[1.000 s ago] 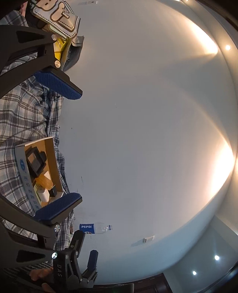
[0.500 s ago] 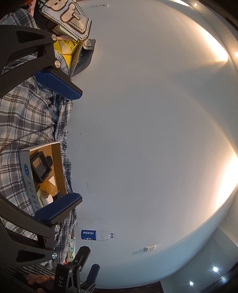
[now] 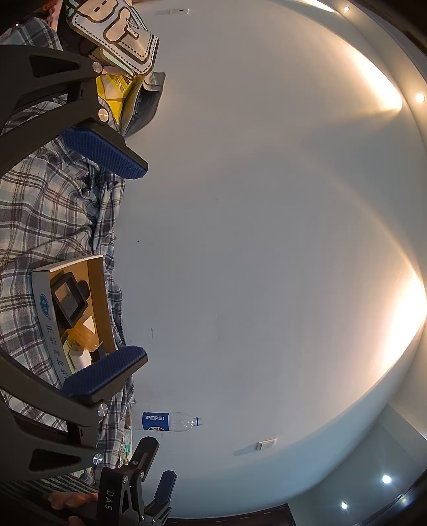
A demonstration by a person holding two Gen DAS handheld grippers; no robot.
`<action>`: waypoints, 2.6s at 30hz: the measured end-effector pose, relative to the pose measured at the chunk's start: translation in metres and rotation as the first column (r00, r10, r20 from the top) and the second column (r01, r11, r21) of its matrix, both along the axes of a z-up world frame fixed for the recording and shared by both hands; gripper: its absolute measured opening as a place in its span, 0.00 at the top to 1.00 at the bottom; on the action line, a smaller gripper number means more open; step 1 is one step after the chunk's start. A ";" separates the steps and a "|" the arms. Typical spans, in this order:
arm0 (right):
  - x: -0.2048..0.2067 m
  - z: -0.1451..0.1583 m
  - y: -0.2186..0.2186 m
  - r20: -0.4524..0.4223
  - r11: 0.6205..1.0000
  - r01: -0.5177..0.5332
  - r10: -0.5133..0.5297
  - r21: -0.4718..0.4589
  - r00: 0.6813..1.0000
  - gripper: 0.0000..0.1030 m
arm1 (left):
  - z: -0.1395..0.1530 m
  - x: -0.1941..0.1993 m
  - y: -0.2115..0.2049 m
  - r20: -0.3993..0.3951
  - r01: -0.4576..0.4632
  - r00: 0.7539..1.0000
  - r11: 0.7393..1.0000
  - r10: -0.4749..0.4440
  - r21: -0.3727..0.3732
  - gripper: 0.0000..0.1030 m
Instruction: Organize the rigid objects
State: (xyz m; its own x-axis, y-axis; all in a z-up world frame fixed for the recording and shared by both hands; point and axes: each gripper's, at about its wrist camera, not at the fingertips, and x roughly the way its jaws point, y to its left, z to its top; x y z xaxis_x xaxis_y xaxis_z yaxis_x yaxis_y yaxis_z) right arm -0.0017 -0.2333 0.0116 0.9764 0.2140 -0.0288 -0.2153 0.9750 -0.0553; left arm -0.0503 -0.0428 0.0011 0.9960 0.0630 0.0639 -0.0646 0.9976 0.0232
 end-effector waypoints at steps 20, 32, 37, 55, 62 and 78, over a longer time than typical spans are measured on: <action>0.000 0.000 0.000 0.000 1.000 0.000 0.000 0.000 1.000 0.00 | 0.003 -0.002 -0.002 0.013 0.000 1.000 1.000 0.000 0.017 0.00; 0.000 -0.001 0.000 -0.003 1.000 0.000 0.000 0.000 1.000 0.00 | 0.004 -0.001 -0.002 0.013 0.003 1.000 1.000 -0.003 0.018 0.00; 0.001 -0.001 0.000 -0.004 1.000 -0.001 0.001 0.002 1.000 0.00 | 0.003 -0.001 -0.002 0.018 0.002 1.000 1.000 -0.002 0.028 0.00; 0.001 -0.001 0.000 -0.005 1.000 0.000 0.000 0.001 1.000 0.00 | 0.002 -0.001 -0.002 0.016 0.003 1.000 1.000 -0.003 0.027 0.00; 0.001 -0.001 0.000 -0.003 1.000 0.000 0.000 0.003 1.000 0.00 | 0.002 0.000 -0.001 0.018 0.002 1.000 1.000 -0.003 0.029 0.00; 0.001 -0.001 0.000 -0.002 1.000 -0.001 0.001 0.002 1.000 0.00 | 0.002 0.000 -0.002 0.020 0.003 1.000 0.999 -0.003 0.032 0.00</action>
State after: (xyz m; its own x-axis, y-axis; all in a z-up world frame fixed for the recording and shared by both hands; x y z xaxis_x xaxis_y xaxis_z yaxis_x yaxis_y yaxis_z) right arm -0.0011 -0.2334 0.0104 0.9762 0.2147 -0.0307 -0.2161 0.9749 -0.0532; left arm -0.0502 -0.0444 0.0028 0.9947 0.0577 0.0854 -0.0625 0.9966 0.0542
